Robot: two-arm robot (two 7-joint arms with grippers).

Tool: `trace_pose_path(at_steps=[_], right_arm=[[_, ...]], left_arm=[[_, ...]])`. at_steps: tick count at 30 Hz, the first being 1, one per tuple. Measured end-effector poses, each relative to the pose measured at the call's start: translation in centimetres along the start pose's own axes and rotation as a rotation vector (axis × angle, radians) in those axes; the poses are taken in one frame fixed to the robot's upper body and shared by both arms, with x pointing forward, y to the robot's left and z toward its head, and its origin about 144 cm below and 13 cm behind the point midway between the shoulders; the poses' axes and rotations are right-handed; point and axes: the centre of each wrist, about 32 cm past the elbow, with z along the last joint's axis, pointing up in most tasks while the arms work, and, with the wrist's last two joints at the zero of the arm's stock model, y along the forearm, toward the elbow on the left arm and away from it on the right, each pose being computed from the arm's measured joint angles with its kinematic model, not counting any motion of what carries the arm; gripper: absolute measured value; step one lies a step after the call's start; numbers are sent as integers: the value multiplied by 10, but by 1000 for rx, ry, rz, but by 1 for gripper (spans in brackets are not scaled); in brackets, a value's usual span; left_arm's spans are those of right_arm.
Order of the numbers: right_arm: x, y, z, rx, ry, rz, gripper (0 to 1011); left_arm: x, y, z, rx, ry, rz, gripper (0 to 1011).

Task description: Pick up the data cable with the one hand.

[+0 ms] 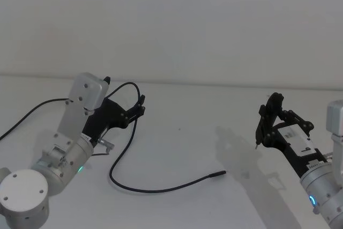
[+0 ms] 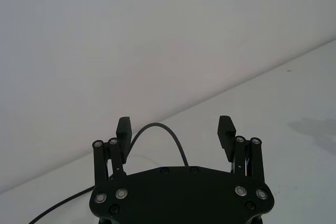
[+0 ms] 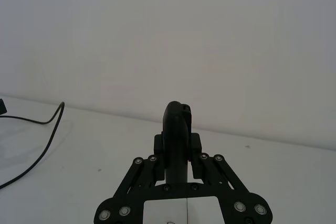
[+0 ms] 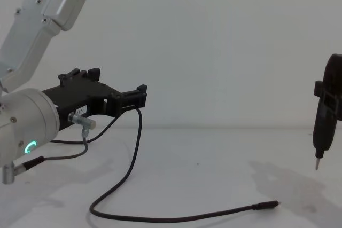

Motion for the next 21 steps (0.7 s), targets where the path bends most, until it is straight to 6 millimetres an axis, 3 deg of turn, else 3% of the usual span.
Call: trace_pose_path(at_steps=[21], right_arm=[[0,0,0,0,0,0,268]], left_arm=[[0,0,0,0,0,0,1001]])
